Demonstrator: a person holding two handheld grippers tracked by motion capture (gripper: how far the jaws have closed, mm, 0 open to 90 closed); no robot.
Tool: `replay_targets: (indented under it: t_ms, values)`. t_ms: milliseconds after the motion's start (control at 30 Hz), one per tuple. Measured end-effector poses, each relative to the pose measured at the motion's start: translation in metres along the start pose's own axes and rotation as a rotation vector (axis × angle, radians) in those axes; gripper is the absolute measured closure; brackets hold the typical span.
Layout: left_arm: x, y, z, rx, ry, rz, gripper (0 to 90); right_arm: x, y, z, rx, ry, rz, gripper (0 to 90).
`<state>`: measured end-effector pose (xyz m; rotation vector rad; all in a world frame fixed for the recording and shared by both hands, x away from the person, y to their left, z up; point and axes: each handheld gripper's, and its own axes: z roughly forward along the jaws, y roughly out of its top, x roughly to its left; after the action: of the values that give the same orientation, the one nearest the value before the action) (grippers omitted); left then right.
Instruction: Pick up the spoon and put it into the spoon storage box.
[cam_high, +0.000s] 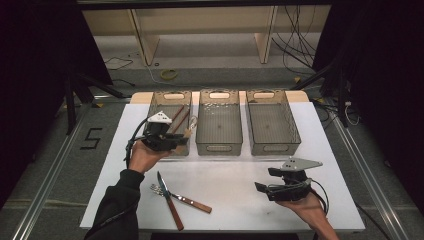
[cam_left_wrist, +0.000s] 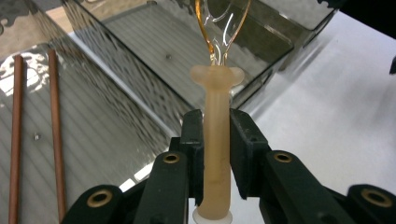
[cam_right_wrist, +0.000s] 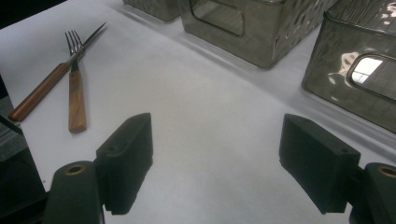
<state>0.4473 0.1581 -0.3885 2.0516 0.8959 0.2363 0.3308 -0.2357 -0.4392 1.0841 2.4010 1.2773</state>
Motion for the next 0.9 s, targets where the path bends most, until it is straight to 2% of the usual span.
replay_targets:
  t_ms: [333,900]
  values:
    - [-0.003,0.025,0.021,-0.003,0.002,0.019,76.1,0.000,0.000,0.000,0.002,0.003,-0.001,26.8]
    - [0.002,0.048,0.054,0.015,0.010,0.000,76.1,-0.001,-0.001,0.001,0.004,0.008,-0.004,26.8]
